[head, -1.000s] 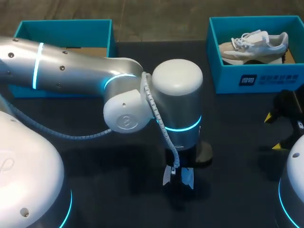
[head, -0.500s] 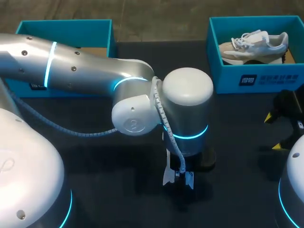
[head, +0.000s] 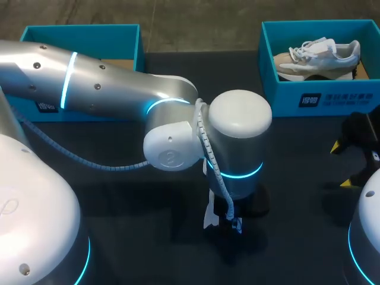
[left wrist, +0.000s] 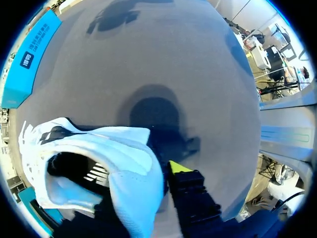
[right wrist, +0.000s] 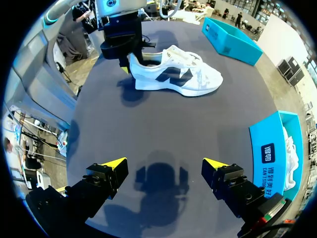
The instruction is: Take the shoe out of the shoebox, open the shoe tongue, remove and reinsert the insole, then place the shoe into the shoebox
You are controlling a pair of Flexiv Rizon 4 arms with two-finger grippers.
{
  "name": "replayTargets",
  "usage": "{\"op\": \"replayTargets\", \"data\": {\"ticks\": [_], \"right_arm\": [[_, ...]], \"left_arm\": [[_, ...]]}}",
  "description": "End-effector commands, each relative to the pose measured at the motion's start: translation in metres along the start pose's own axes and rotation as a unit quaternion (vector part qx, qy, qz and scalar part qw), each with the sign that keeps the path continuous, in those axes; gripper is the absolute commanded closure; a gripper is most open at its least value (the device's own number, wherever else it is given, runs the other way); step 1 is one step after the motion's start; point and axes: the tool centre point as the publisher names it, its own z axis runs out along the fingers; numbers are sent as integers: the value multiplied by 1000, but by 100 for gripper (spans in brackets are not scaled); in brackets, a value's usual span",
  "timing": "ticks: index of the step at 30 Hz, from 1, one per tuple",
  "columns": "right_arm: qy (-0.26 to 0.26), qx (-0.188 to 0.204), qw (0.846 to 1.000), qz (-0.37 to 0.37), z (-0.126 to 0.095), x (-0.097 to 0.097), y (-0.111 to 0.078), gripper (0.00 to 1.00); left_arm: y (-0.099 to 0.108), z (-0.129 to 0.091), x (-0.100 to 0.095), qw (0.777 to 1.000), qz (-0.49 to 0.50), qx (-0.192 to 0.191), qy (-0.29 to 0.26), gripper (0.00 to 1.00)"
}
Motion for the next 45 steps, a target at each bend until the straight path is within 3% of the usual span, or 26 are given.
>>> {"op": "replayTargets", "data": {"ticks": [1,10,17,29,39,45], "right_arm": [[0,1,1000,0,0,1,0,0],[0,1,1000,0,0,1,0,0],[0,1,1000,0,0,1,0,0],[0,1,1000,0,0,1,0,0],[0,1,1000,0,0,1,0,0],[0,1,1000,0,0,1,0,0]], "left_arm": [[4,0,-5,1000,-2,3,2,100],[13,-9,-10,1000,-7,7,-11,100],[25,-34,-21,999,4,14,-28,100],[64,-92,-58,999,38,31,-18,100],[112,-168,-98,996,59,72,-1,100],[147,-206,-120,996,59,72,-7,100]]}}
